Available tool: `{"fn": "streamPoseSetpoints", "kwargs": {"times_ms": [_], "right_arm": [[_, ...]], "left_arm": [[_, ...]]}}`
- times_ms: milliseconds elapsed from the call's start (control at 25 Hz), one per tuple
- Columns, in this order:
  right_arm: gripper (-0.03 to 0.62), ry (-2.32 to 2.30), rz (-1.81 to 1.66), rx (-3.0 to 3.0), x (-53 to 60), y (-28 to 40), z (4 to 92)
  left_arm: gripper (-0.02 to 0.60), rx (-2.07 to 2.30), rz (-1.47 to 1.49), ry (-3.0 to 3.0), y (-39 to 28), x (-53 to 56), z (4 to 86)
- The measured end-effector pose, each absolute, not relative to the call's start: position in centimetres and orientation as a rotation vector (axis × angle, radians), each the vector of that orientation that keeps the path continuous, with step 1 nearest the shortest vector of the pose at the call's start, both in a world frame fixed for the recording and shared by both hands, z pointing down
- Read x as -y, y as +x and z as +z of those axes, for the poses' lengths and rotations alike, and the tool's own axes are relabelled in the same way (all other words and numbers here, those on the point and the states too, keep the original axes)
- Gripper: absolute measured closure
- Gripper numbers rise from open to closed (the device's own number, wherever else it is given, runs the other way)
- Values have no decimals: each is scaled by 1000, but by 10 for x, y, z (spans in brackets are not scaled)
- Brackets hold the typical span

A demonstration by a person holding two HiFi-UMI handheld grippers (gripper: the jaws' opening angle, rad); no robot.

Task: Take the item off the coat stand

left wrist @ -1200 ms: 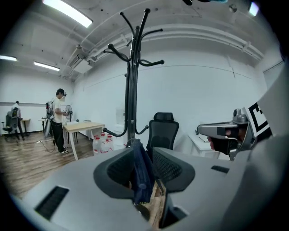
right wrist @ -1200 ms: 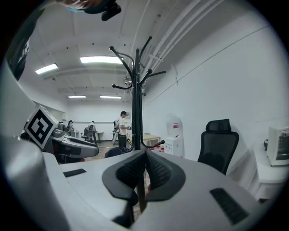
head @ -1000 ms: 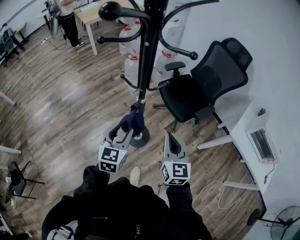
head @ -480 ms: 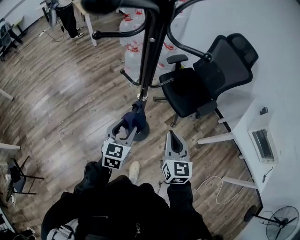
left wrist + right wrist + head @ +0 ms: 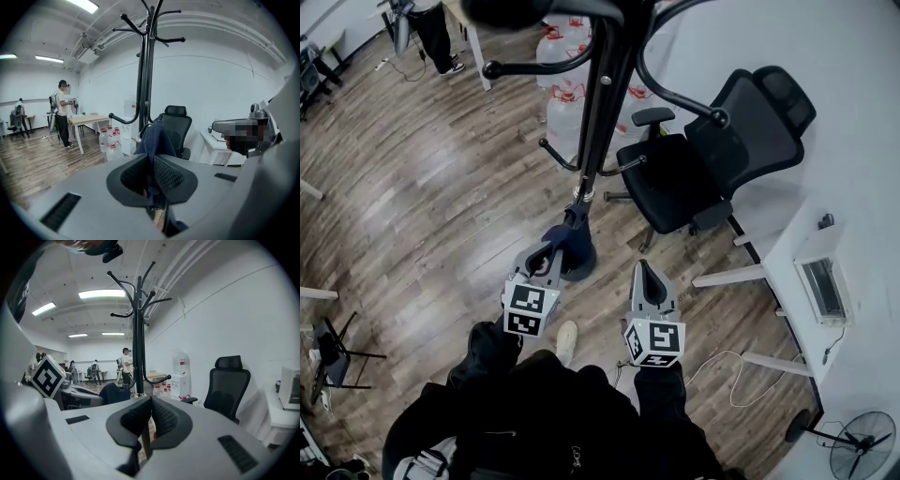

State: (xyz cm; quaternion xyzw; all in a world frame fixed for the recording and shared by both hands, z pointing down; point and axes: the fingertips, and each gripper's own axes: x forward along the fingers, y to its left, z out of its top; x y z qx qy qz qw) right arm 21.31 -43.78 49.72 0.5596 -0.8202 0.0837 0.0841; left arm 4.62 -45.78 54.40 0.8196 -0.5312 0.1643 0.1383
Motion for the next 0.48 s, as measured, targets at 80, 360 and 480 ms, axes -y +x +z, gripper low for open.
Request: {"fn": "streamPoseSetpoints", "kwargs": {"times_ms": [80,360,480], "right_arm": [[579,1666,246,2450,437,212,496],[579,1681,233,2456,427,210,493],[579,1696,224,2455,422,212,488]], "left_arm": [[537,1533,469,2369,46,457,543],[539,1548,459,2369,42,450,539],[540,1558,444,2381,41,449,531]]}}
